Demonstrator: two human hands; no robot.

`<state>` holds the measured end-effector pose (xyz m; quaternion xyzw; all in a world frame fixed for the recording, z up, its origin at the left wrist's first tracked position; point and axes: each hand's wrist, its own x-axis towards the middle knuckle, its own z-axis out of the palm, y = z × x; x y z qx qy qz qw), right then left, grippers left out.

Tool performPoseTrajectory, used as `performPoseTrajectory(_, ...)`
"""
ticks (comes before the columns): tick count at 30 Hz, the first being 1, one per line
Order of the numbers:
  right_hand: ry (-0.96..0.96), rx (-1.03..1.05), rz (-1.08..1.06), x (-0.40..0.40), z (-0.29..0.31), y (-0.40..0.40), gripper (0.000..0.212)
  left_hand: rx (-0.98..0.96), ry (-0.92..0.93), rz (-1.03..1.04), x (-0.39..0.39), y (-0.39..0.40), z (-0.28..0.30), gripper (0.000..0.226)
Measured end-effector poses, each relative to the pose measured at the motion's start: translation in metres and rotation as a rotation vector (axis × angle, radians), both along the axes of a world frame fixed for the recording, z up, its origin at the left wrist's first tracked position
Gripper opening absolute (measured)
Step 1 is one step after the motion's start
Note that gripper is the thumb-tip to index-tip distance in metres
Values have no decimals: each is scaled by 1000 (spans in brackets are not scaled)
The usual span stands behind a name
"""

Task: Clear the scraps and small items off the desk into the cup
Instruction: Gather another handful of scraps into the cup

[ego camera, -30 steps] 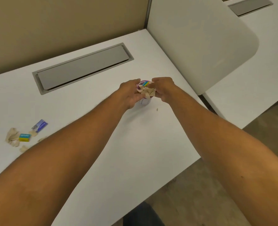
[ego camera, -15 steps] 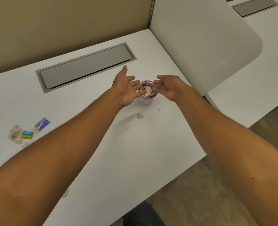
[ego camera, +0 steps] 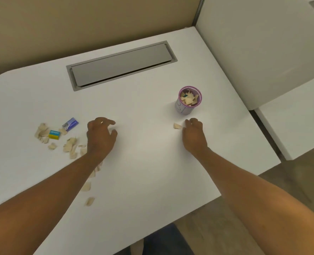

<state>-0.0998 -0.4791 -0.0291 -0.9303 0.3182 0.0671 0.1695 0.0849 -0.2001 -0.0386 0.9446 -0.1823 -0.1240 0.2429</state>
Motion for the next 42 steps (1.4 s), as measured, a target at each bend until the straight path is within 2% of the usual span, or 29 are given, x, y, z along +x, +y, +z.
performPoseTrajectory(2,-39,-63,35,10,-1,24,21,210,-122,-26,5,25,-16,51)
performPoseTrajectory(4,-27,-143,164,16,-8,42,29,375,-90,-62,7,43,-25,69)
performPoseTrajectory(6,-17,-103,179,20,-11,56,34,478,-22,-121,6,59,-33,75)
performPoseTrajectory(9,-53,-95,196,23,-17,70,36,486,-22,-160,-2,76,-35,70)
performPoseTrajectory(14,-124,23,299,41,-19,80,25,286,-42,-175,-12,97,-20,43)
performPoseTrajectory(18,-135,285,161,67,-13,116,24,125,-25,-195,-10,126,-20,39)
performPoseTrajectory(22,-149,447,164,86,-5,166,27,-178,107,107,-6,140,-9,34)
performPoseTrajectory(25,-199,481,320,89,-3,208,27,-346,225,419,4,140,4,22)
performPoseTrajectory(26,-209,474,397,89,-4,220,29,-388,255,473,7,140,7,18)
performPoseTrajectory(28,-152,388,535,89,-8,243,37,-420,253,456,9,144,13,14)
performPoseTrajectory(30,-22,217,651,89,-13,262,59,-332,166,329,6,150,12,19)
performPoseTrajectory(32,74,66,763,87,-17,277,76,-38,28,129,0,157,5,43)
performPoseTrajectory(33,86,24,810,84,-19,282,76,118,-5,58,-4,160,1,57)
performPoseTrajectory(34,85,0,844,82,-19,286,72,236,-5,9,-9,163,-3,66)
performPoseTrajectory(36,60,-17,878,79,-19,288,56,333,17,-54,-18,168,-9,65)
performPoseTrajectory(39,19,0,930,76,-20,281,33,275,-2,-65,-22,168,-14,42)
performPoseTrajectory(42,13,82,844,78,-20,262,19,228,10,-96,-21,165,-17,33)
